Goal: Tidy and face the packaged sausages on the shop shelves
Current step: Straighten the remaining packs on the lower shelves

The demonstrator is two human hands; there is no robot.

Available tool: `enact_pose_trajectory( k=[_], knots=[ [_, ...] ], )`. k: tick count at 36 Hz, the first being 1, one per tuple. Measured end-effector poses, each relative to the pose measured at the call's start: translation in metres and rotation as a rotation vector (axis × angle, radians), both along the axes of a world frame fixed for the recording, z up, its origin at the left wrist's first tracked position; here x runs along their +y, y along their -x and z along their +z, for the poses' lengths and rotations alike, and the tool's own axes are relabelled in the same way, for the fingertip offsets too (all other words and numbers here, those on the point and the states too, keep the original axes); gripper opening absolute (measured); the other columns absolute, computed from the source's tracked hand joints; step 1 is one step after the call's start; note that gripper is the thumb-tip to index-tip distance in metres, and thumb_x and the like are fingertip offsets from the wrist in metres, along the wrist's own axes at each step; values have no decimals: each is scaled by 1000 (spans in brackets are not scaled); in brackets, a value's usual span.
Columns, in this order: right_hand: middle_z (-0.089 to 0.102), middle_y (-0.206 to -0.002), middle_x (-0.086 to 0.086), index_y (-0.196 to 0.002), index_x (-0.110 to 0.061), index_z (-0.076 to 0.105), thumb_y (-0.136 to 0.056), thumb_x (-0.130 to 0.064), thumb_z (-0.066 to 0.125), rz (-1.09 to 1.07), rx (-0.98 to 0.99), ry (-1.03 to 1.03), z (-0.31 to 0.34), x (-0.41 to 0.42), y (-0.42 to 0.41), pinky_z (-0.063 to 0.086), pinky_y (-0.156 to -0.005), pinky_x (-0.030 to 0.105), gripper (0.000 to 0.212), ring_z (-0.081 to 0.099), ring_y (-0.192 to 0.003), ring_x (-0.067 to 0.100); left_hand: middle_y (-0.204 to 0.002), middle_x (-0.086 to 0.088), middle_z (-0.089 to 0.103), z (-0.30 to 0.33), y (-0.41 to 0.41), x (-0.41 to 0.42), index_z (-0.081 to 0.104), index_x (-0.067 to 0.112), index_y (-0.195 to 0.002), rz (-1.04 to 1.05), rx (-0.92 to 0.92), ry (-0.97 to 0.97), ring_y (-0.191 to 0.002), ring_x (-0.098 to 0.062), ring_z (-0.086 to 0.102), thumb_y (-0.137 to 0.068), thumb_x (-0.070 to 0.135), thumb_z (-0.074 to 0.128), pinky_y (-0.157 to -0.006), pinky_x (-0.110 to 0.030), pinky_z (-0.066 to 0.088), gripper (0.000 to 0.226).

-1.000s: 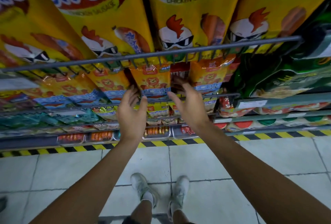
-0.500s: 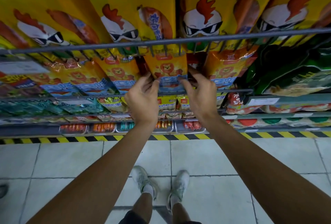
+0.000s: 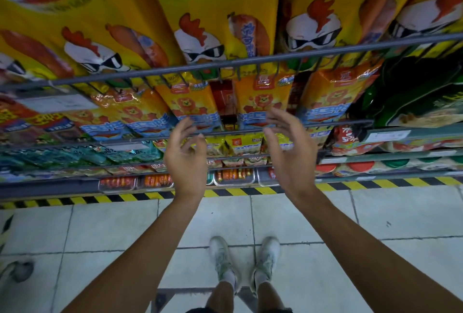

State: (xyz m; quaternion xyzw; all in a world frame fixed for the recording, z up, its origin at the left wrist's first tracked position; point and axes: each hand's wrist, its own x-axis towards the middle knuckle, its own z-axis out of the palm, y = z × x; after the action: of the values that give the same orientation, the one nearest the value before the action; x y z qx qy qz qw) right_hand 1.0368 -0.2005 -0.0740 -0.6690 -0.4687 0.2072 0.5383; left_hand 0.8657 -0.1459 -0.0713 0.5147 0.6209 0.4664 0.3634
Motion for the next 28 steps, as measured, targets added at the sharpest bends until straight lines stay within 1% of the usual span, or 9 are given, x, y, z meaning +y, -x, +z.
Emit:
enact_pose_trajectory(
  k=[4, 5, 8, 12, 13, 16, 20, 24, 28],
  knots=[
    [62, -136, -4, -144, -18, 53, -102, -23, 65, 224, -50, 161, -2, 26, 32, 51, -100, 21, 44, 59, -120, 2, -129, -2, 65, 0, 16, 10, 57, 13, -139, 29, -17, 41, -116, -2, 62, -100, 2, 60, -102, -32, 54, 40],
    [62, -138, -1, -144, -17, 52, -102, -26, 65, 225, -61, 194, -3, 35, 40, 51, -100, 23, 46, 59, -123, 7, -129, -1, 65, 0, 19, 12, 57, 14, -139, 31, -21, 46, -117, -2, 62, -100, 2, 60, -103, -33, 53, 41],
    [64, -133, 8, -141, -10, 52, -102, -30, 63, 190, -114, 237, -6, 58, 59, 53, -99, 41, 45, 61, -122, 22, -133, 1, 64, -3, 26, 17, 56, 16, -141, 46, -32, 45, -123, -8, 61, -100, 4, 60, -106, -34, 52, 43],
    [67, -124, 12, -143, -9, 53, -104, -26, 60, 141, -185, 258, -11, 76, 72, 46, -86, 26, 43, 58, -110, 22, -145, 6, 56, -6, 34, 24, 47, 14, -151, -8, -59, 89, -132, -5, 54, -100, 2, 59, -113, -25, 45, 54],
    [67, -124, 13, -143, -10, 53, -104, -26, 60, 121, -174, 257, -13, 78, 74, 47, -86, 26, 43, 60, -111, 26, -144, 9, 54, -6, 35, 26, 44, 14, -153, -55, -62, 109, -133, -4, 51, -100, 1, 59, -115, -24, 42, 57],
    [70, -121, 11, -141, -12, 56, -103, -25, 60, 80, -141, 228, -22, 81, 80, 55, -92, 41, 40, 66, -110, 29, -140, 13, 55, -9, 38, 32, 44, 15, -154, -172, -49, 157, -133, -2, 50, -99, 1, 60, -119, -29, 39, 59],
    [72, -114, 9, -131, -10, 64, -102, -24, 61, 0, -144, 172, -27, 81, 85, 56, -88, 43, 32, 68, -102, 24, -147, 5, 56, -10, 40, 33, 47, 15, -153, -171, -73, 141, -137, -10, 52, -100, 5, 60, -118, -32, 40, 55],
    [72, -111, 7, -132, -12, 64, -102, -24, 60, -68, -97, 91, -24, 79, 89, 57, -82, 43, 33, 68, -97, 23, -148, 6, 54, -6, 39, 29, 43, 15, -155, -162, -102, 112, -134, -6, 52, -102, 5, 58, -109, -15, 42, 56],
    [72, -106, 7, -135, -12, 62, -103, -22, 60, -98, -80, 65, -21, 79, 86, 59, -77, 45, 34, 69, -91, 22, -147, 5, 57, -3, 34, 32, 45, 15, -154, -171, -95, 76, -129, -2, 54, -101, 4, 56, -100, -7, 42, 55]
  ],
)
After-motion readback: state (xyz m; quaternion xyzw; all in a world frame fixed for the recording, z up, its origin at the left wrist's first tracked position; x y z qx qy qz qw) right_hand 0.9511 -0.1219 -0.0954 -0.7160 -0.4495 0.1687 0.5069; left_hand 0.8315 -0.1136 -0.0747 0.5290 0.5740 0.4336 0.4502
